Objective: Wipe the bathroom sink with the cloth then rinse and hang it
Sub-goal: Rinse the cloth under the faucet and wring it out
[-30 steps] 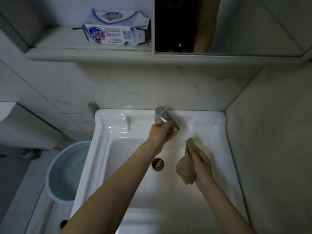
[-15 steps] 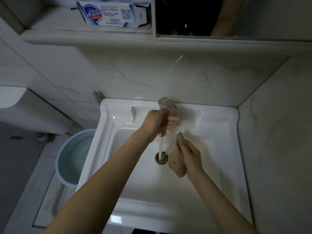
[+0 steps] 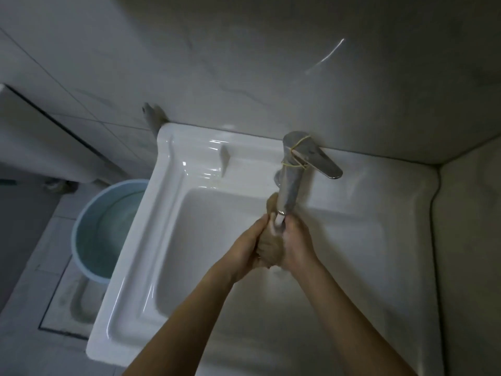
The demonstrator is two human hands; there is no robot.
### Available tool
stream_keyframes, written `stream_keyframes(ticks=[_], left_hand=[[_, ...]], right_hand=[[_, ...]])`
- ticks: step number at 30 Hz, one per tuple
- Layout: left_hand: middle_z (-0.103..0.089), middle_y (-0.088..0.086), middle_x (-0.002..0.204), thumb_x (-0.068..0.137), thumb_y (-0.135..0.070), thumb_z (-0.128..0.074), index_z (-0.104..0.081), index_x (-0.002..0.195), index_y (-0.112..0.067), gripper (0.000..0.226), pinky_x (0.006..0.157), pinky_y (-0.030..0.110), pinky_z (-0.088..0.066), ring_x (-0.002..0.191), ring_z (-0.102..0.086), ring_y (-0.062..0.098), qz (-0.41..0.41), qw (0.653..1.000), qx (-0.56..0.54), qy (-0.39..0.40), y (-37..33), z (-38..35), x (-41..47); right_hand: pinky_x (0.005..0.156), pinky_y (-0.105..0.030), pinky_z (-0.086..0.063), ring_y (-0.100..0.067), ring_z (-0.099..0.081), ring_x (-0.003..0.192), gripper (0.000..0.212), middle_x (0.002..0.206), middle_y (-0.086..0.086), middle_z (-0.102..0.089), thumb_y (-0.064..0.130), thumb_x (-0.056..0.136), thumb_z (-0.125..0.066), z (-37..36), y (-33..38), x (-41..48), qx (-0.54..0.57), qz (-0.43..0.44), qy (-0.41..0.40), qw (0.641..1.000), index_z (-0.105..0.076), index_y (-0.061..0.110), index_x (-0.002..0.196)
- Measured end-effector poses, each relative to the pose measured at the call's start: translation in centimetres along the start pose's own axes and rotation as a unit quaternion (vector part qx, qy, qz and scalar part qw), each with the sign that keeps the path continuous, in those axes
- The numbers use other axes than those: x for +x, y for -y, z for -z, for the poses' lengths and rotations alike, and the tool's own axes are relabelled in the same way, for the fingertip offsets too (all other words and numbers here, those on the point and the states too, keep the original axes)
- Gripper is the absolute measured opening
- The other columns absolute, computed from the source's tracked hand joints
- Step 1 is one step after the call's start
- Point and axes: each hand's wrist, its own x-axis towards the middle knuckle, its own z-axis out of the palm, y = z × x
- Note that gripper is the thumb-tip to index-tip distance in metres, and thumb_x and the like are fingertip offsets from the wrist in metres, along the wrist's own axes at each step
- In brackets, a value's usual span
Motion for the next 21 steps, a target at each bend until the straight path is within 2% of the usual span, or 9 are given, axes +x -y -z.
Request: stream_keyframes(ticks=[2, 4, 7, 11, 13, 15, 16, 18, 21], left_hand=[[-0.068, 0.016, 0.082, 0.089, -0.044, -0.059, -0.062, 0.105, -0.002, 0.045, 0.059, 0.031, -0.052, 0.066, -0.065, 0.022, -0.040, 0.998, 0.049, -0.028, 0.4, -0.1, 0.3], [-0.065, 0.018, 0.074, 0.082, -0.017, -0.070, -0.057, 0.103, 0.007, 0.034, 0.052, 0.029, -0.049, 0.055, -0.060, 0.019, -0.094, 0.985, 0.119, -0.084, 1.2, 0.3, 0.4], [-0.065, 0.001, 0.072, 0.073, 0.001, -0.074, -0.068, 0.089, -0.006, 0.019, 0.053, 0.028, -0.054, 0.059, -0.062, 0.013, -0.197, 0.948, 0.222, -0.117, 1.9, 1.3, 0.4], [-0.070, -0.005, 0.083, 0.063, 0.004, -0.074, -0.073, 0.084, -0.019, 0.031, 0.066, 0.023, -0.054, 0.077, -0.066, 0.011, -0.272, 0.907, 0.296, -0.124, 2.0, 2.3, 0.5], [-0.069, 0.001, 0.083, 0.063, 0.001, -0.066, -0.072, 0.090, -0.015, 0.032, 0.069, 0.028, -0.056, 0.079, -0.065, 0.016, -0.234, 0.944, 0.189, -0.133, 1.8, 2.3, 0.2], [-0.066, 0.008, 0.091, 0.067, -0.015, -0.059, -0.067, 0.101, -0.015, 0.035, 0.072, 0.032, -0.053, 0.085, -0.061, 0.022, -0.158, 0.975, 0.071, -0.138, 1.8, 2.5, 0.1], [-0.063, 0.011, 0.100, 0.072, -0.025, -0.057, -0.064, 0.105, -0.018, 0.035, 0.078, 0.035, -0.052, 0.091, -0.059, 0.024, -0.108, 0.984, 0.049, -0.135, 2.1, 2.7, 0.0], [-0.059, 0.015, 0.111, 0.085, -0.038, -0.048, -0.063, 0.107, -0.018, 0.033, 0.089, 0.044, -0.050, 0.099, -0.058, 0.029, -0.002, 0.994, -0.013, -0.105, 2.5, 3.1, -0.1], [-0.069, 0.015, 0.103, 0.092, -0.053, -0.040, -0.067, 0.113, -0.010, 0.055, 0.083, 0.039, -0.054, 0.093, -0.064, 0.029, 0.071, 0.989, -0.124, -0.049, 2.4, 3.1, 0.2]], right_hand=[[0.056, -0.025, -0.051, -0.014, -0.067, 0.069, 0.018, 0.080, 0.000, -0.071, 0.025, 0.095, -0.053, 1.3, 0.2, 0.6, -0.005, 0.072, 0.014, 0.997, -0.068, 0.015, 0.096], [0.062, -0.028, -0.050, -0.020, -0.066, 0.075, 0.019, 0.083, -0.001, -0.072, 0.024, 0.094, -0.053, 3.0, 0.3, 0.8, 0.000, 0.073, 0.030, 0.997, -0.069, 0.013, 0.097], [0.065, -0.031, -0.048, -0.017, -0.061, 0.060, 0.022, 0.070, -0.004, -0.066, 0.028, 0.093, -0.048, 4.5, 0.7, 0.7, 0.060, -0.035, -0.011, 0.998, -0.061, 0.015, 0.081], [0.083, -0.059, -0.053, -0.032, -0.067, 0.091, 0.033, 0.099, -0.015, -0.064, 0.042, 0.084, -0.065, 4.4, 0.3, 0.8, 0.021, -0.082, -0.002, 0.996, -0.057, 0.014, 0.101], [0.076, -0.051, -0.057, -0.029, -0.065, 0.087, 0.021, 0.098, -0.013, -0.063, 0.021, 0.087, -0.064, 3.4, 0.3, 0.6, -0.085, -0.032, -0.003, 0.996, -0.058, 0.015, 0.107], [0.072, -0.045, -0.056, -0.027, -0.061, 0.080, 0.010, 0.084, -0.012, -0.061, 0.006, 0.088, -0.055, 2.7, 0.2, 0.6, -0.155, 0.024, 0.004, 0.988, -0.064, 0.010, 0.090], [0.072, -0.044, -0.055, -0.025, -0.059, 0.077, 0.019, 0.077, -0.012, -0.059, 0.004, 0.089, -0.052, 2.6, 0.2, 0.6, -0.168, 0.044, 0.007, 0.985, -0.066, 0.010, 0.078], [0.072, -0.040, -0.051, -0.022, -0.057, 0.073, 0.034, 0.072, -0.007, -0.059, 0.007, 0.092, -0.051, 2.6, -0.2, 0.5, -0.162, 0.076, 0.022, 0.984, -0.065, 0.017, 0.063], [0.073, -0.040, -0.050, -0.026, -0.063, 0.080, 0.017, 0.084, -0.012, -0.067, 0.025, 0.091, -0.058, 2.8, -1.1, 0.2, -0.139, 0.102, 0.064, 0.983, -0.067, 0.014, 0.082]])
